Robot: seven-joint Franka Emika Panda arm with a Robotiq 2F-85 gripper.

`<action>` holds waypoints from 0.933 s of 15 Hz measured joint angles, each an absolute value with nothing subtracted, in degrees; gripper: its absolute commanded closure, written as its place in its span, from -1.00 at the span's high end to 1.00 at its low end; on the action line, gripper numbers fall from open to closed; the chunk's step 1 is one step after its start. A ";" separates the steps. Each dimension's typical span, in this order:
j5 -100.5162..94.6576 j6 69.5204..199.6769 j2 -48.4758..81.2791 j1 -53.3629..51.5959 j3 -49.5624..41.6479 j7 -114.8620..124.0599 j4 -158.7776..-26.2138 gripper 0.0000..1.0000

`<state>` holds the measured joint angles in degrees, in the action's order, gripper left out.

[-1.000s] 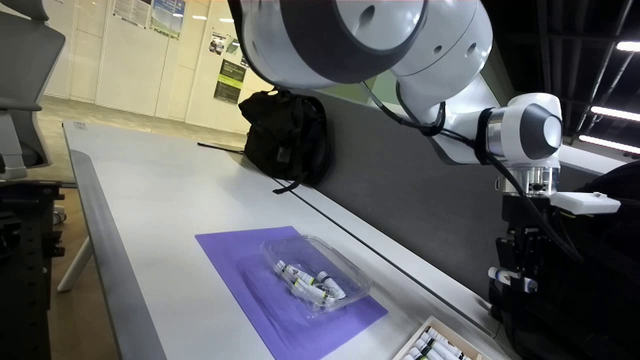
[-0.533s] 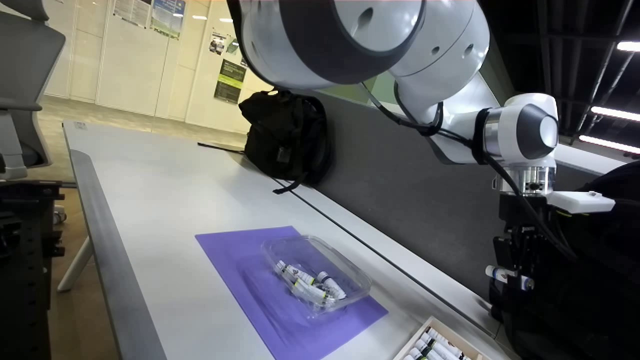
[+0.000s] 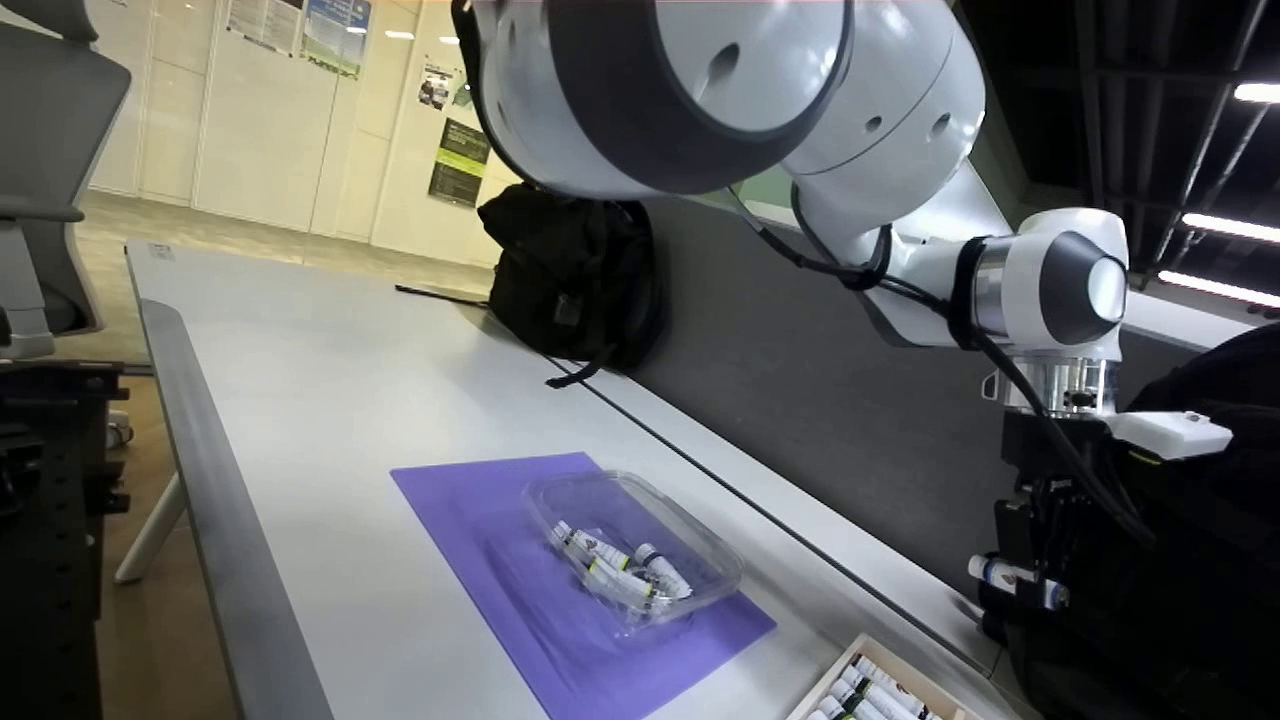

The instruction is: Get the object from the table and put it in the upper half of the box

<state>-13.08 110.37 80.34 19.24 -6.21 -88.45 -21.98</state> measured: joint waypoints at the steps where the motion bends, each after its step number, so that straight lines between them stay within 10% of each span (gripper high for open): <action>1: -12.65 110.30 80.51 19.73 -6.21 -90.20 -21.76 -0.86; 14: -4.90 107.82 82.43 26.16 -3.48 -111.21 -21.64 -0.86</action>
